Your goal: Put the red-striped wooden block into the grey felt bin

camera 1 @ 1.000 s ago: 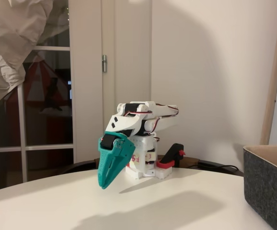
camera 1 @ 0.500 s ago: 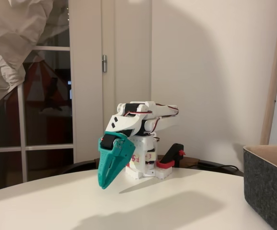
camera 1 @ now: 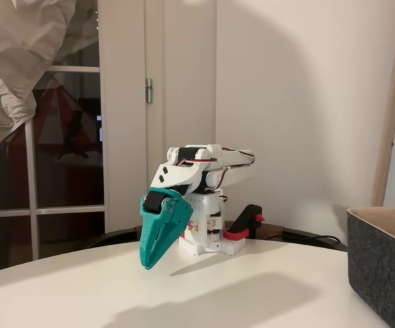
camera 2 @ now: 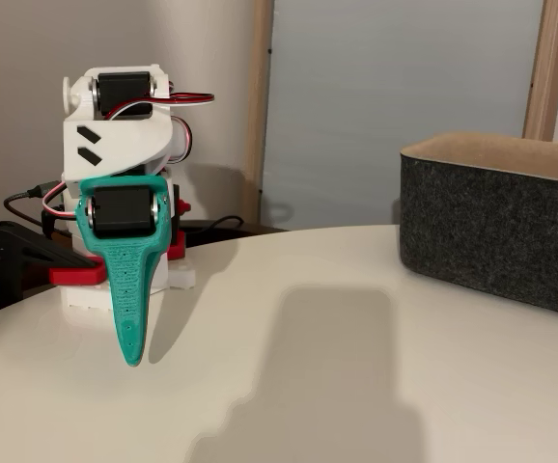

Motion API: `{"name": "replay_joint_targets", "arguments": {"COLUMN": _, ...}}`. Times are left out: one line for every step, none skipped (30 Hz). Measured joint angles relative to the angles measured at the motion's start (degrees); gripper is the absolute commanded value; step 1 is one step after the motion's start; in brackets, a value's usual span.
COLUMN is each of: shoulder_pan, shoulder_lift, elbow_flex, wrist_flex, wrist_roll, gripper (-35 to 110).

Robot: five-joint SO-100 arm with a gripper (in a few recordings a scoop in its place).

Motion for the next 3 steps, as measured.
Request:
{"name": "replay_joint_targets", "arguments": {"shoulder_pan": 0.00, "shoulder_lift": 0.00, "elbow_flex": 0.00, "wrist_flex": 0.00, "wrist_roll": 0.00, "gripper": 0}}
{"name": "replay_joint_targets", "arguments": {"shoulder_pan": 0.00, "shoulder_lift": 0.00, "elbow_flex": 0.00, "wrist_flex": 0.00, "wrist_roll": 0.00, "gripper": 0}}
{"name": "replay_joint_targets", "arguments": {"shoulder_pan": 0.00, "shoulder_lift": 0.00, "elbow_flex": 0.00, "wrist_flex": 0.00, "wrist_roll": 0.00, "gripper": 0}}
